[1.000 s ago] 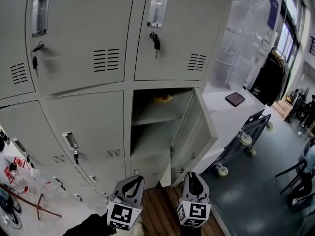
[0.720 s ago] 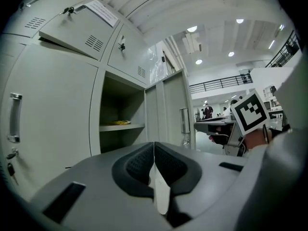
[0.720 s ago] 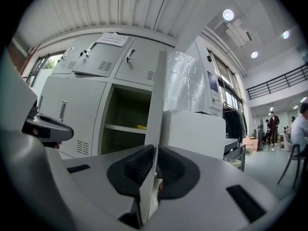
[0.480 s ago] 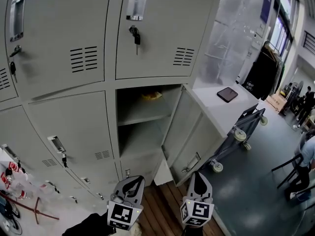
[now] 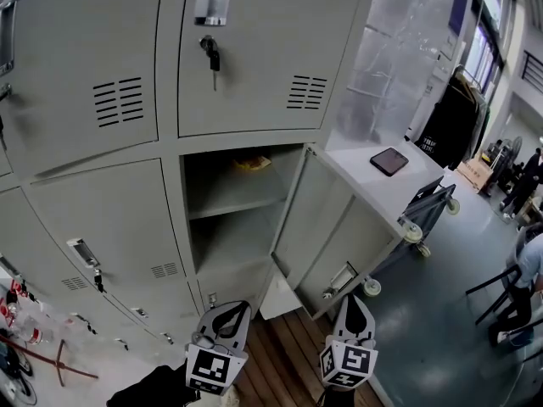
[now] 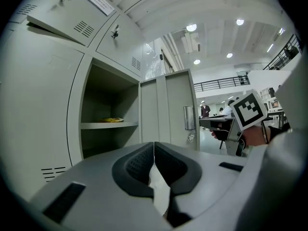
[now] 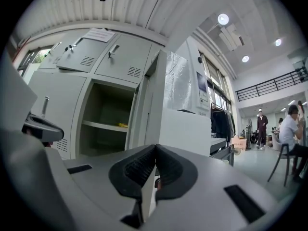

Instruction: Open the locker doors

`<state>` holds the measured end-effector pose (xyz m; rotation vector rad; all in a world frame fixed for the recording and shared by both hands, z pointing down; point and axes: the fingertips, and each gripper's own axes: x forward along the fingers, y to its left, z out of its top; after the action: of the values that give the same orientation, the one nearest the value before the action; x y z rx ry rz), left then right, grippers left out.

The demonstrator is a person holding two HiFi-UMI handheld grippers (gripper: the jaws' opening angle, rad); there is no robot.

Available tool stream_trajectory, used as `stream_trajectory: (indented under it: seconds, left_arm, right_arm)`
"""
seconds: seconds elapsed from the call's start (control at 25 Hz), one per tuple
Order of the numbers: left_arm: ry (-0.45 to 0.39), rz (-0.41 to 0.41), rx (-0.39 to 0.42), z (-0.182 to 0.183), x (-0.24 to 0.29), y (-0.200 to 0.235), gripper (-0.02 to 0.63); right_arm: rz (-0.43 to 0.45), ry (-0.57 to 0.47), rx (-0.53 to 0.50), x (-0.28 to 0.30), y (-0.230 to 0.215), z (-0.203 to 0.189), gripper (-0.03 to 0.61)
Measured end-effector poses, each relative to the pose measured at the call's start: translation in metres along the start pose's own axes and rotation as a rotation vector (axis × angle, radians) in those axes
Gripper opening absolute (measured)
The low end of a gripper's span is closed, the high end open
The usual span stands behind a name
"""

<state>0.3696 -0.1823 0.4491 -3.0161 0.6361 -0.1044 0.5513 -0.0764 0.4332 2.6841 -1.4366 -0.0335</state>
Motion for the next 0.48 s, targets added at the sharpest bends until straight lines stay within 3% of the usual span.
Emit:
stream_trajectory:
  seconds: [0.48]
  left_arm:
    - [-0.015, -0.004, 0.004, 0.005, 0.032, -0.011, 0.025]
  right_arm:
    - [-0.025, -0.003, -0.002, 0.024, -0.037, -0.004, 0.014]
